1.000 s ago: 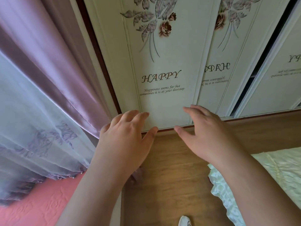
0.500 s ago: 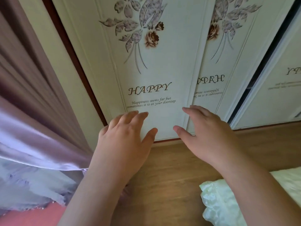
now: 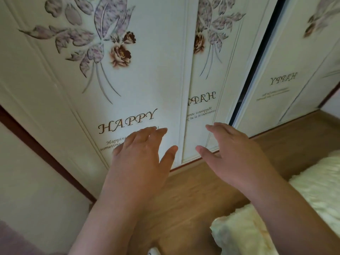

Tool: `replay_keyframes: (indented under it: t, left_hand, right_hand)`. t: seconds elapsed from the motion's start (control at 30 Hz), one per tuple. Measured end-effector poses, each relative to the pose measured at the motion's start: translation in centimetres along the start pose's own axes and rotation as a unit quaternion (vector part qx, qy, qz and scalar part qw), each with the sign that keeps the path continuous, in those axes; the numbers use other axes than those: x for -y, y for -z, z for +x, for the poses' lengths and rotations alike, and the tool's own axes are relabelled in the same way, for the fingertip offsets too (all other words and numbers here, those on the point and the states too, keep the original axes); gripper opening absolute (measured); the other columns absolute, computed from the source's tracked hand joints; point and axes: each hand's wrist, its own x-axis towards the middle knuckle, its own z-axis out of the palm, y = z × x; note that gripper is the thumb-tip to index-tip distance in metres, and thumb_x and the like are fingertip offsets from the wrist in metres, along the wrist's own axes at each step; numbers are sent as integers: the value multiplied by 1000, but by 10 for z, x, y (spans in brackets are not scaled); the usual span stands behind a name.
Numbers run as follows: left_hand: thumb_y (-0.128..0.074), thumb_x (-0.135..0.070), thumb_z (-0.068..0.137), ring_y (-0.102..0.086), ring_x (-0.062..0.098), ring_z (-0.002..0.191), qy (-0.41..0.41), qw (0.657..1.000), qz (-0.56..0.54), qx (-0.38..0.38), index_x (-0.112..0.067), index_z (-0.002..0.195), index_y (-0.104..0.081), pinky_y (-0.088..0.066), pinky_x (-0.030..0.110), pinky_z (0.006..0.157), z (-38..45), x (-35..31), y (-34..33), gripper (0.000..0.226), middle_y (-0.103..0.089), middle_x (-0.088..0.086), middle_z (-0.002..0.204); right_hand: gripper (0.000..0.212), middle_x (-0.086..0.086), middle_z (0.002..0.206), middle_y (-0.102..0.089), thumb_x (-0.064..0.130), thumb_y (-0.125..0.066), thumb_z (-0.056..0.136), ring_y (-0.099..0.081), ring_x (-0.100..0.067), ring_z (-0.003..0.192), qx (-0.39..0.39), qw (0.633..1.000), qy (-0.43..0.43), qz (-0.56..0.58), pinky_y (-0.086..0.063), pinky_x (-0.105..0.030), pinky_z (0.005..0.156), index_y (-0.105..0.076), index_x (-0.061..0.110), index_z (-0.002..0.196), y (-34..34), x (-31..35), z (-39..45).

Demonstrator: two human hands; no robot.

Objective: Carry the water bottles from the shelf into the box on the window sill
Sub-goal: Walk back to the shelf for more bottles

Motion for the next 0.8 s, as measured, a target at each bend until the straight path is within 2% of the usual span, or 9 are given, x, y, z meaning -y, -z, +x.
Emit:
replay_keyframes:
  t: [0.07,0.23,0.37,0.6,0.8]
  left_hand:
    - [-28,-69,94,-28,9,145,-17,1000,-3,-4,-47,150,-28,-29,43,116,35,11,0,60,-32,-20,157]
    - [-31,-68,95,-28,9,146,-65,998,-13,21,-44,150,-31,-28,42,117,110,30,-3,60,-32,-19,157]
    - [-31,-67,96,-28,9,146,-90,995,-6,41,-43,151,-30,-28,38,116,157,36,-10,60,-31,-18,158]
    - [-28,-66,94,-25,8,147,-123,990,-19,68,-42,151,-29,-27,36,117,230,24,-34,62,-30,-18,158]
    - [-28,-66,95,-26,8,145,-139,987,4,76,-43,151,-28,-28,35,116,296,-9,-50,61,-31,-19,157]
  right_hand:
    - [70,11,161,-28,66,-43,93,-33,-16,145,-5,1000,-19,5,-37,-46,115,-28,35,154,-2,7,29]
    - [70,13,160,-31,71,-44,90,-40,-16,142,-18,997,-69,7,-41,-50,112,-29,39,150,-16,21,89]
    - [71,13,161,-29,73,-42,90,-39,-16,143,-3,995,-102,7,-40,-52,112,-26,40,151,-28,18,122]
    - [73,13,162,-26,73,-42,89,-35,-20,145,-3,989,-149,18,-37,-50,113,-25,40,151,-35,-11,183]
    - [73,13,161,-28,72,-44,90,-37,-18,144,-17,989,-140,39,-41,-50,111,-27,37,152,-30,-54,242]
